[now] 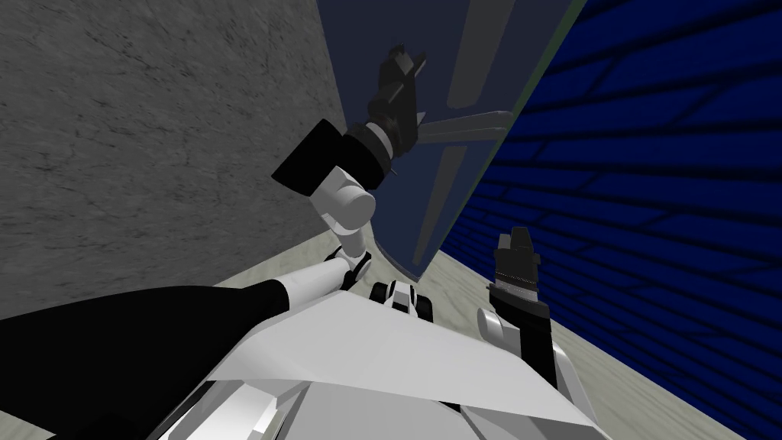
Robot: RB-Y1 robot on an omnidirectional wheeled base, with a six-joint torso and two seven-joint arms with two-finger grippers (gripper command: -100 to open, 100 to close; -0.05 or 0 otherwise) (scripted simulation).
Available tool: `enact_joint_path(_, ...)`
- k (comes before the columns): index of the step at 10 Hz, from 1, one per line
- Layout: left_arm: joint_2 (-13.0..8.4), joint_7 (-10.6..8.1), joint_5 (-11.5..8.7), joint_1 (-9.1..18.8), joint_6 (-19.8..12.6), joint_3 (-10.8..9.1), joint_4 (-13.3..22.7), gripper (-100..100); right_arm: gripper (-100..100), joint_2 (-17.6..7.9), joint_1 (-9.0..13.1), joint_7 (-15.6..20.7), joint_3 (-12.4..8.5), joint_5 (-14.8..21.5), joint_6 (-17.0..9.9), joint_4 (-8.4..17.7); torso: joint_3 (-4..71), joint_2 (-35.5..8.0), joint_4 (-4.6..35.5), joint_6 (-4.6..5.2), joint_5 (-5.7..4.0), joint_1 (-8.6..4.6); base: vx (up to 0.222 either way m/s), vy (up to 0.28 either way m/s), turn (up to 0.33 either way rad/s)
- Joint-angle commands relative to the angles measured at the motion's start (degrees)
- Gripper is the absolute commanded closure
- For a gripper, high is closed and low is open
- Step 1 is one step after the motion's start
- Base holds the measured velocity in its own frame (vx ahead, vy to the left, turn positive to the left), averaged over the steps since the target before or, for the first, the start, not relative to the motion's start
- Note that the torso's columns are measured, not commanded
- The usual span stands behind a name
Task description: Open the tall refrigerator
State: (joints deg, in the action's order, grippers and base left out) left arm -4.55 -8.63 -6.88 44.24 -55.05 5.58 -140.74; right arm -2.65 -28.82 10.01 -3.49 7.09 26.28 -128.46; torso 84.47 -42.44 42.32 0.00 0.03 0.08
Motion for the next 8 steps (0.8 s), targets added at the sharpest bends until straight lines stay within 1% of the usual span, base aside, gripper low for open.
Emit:
enact_joint_path(1, -0.2, 0.58, 0.0, -2.8, 3.0, 0.88, 0.3, 100, 0, 0.0, 0.0, 0.0, 0.0, 0.0, 0.0, 0.0, -0.1, -0.1, 0.0, 0.0, 0.01, 0.02, -0.068, 0.037, -0.015)
enact_joint_path(2, -0.2, 0.4, -0.1, -2.0, 2.0, 0.59, 0.1, 100, 0, 0.0, 0.0, 0.0, 0.0, 0.0, 0.0, 0.0, 0.0, 0.0, 0.0, 0.0, 0.0, -0.01, -0.032, 0.018, -0.005)
enact_joint_path(3, -1.8, 0.67, 0.5, -2.2, 2.7, 0.43, 0.4, -100, 0, 0.0, 0.0, 0.0, 0.0, 0.0, 0.0, 0.0, 0.1, 0.2, 0.0, 0.0, -0.04, -0.12, 0.007, -0.053, 0.013)
enact_joint_path(5, -1.8, 1.18, 1.6, -2.5, 3.7, -0.07, 1.2, -100, 0, 0.0, 0.0, 0.0, 0.0, 0.0, 0.0, 0.0, 0.3, 0.4, -0.1, 0.01, -0.17, -0.56, 0.058, -0.174, 0.026)
enact_joint_path(7, -1.9, 1.79, 2.9, -2.9, 4.9, -0.67, 2.3, -100, 0, 0.0, 0.0, 0.0, 0.0, 0.0, 0.0, 0.0, 0.2, 0.3, -0.1, 0.01, -0.12, -0.37, 0.088, -0.241, 0.027)
enact_joint_path(8, -1.4, 2.09, 3.6, -3.1, 5.6, -0.96, 2.9, -100, 0, 0.0, 0.0, 0.0, 0.0, 0.0, 0.0, 0.0, 0.1, 0.2, -0.1, 0.0, -0.06, -0.18, 0.075, -0.226, 0.03)
